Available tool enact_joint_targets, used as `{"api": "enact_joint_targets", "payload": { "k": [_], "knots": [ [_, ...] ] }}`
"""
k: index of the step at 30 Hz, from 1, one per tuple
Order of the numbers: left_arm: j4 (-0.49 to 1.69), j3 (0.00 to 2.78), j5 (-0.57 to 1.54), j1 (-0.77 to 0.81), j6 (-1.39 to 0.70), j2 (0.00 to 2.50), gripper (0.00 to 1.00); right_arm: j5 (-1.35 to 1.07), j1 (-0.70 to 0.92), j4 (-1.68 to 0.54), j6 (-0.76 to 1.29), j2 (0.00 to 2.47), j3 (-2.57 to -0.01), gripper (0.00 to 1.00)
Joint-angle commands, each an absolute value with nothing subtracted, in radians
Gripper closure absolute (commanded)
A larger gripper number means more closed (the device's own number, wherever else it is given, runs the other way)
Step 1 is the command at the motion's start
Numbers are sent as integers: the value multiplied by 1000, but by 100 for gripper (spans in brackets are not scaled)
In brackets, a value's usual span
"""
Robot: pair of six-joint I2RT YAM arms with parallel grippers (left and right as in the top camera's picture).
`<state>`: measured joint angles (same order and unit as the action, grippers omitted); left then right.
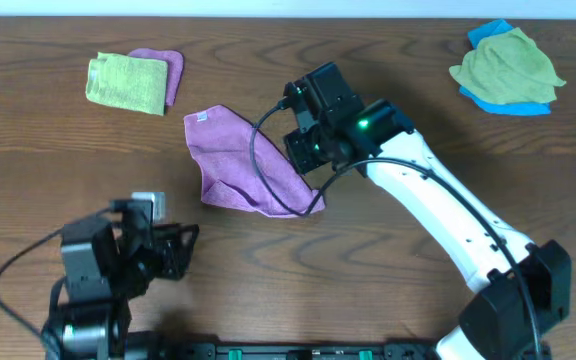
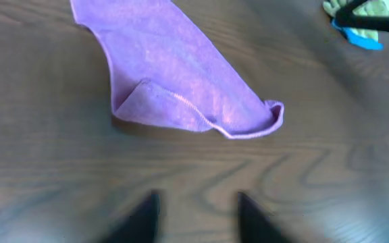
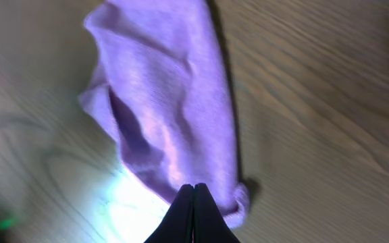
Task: Fold the cloth
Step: 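Lower the pink cloth and reach the left gripper to its corner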
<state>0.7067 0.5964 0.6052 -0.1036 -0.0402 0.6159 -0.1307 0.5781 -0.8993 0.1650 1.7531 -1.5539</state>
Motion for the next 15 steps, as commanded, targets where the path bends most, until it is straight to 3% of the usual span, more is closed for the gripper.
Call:
{"api": "enact_joint_targets", "payload": {
  "k": [1, 4, 15],
  "knots": [
    [648, 592, 689, -94, -65, 730, 83, -102, 521, -912, 132, 1740, -1555, 98],
    [594, 592, 715, -69, -85, 844, 94, -101, 467, -933, 120, 1739, -1555, 98],
    [290, 593, 643, 209, -198, 1158, 94, -124, 373, -951, 59, 1730, -1555, 98]
  ]
}}
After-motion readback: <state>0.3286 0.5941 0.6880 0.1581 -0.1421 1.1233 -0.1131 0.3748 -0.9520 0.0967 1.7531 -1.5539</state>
